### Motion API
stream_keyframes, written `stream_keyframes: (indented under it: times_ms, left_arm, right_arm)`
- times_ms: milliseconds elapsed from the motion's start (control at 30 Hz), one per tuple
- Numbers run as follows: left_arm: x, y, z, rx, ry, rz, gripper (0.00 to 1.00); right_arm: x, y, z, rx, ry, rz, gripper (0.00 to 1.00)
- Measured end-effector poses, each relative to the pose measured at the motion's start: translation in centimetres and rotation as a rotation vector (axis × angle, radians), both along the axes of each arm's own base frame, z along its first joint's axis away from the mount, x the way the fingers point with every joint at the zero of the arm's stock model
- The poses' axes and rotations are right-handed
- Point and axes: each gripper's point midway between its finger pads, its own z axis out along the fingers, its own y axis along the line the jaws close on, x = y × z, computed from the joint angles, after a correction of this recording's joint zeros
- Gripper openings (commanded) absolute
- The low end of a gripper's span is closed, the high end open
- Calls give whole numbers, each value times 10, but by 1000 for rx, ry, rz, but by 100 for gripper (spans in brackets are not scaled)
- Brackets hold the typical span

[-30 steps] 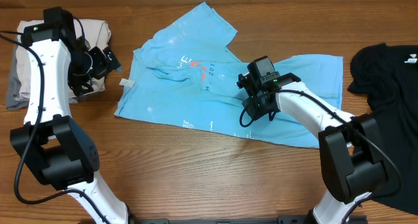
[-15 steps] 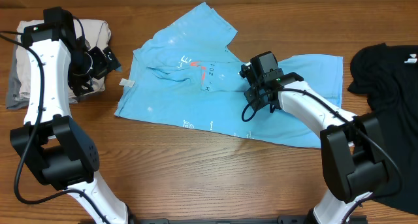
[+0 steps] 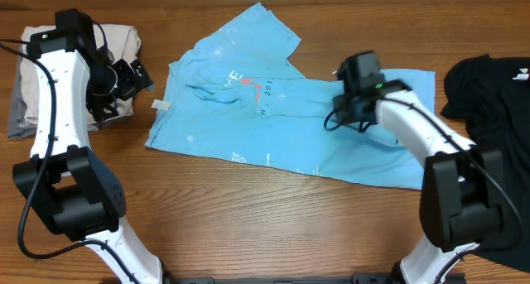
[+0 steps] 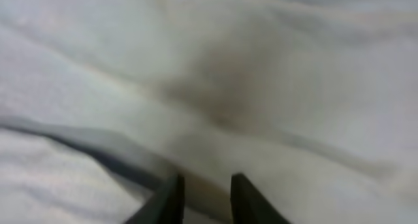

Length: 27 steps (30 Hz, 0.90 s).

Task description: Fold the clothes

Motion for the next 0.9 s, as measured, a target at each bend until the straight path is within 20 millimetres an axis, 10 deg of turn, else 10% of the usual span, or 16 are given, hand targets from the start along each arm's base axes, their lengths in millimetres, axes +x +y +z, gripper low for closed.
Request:
stream_keyframes:
  times_ms: [367,900]
  left_arm:
    - [0,0,0,0,0,0,100]
    - [0,0,0,0,0,0,100]
  right_arm:
    - [-56,-45,46,33,228,-305,9]
    - [-103,-74,-7,42,375,-555,5]
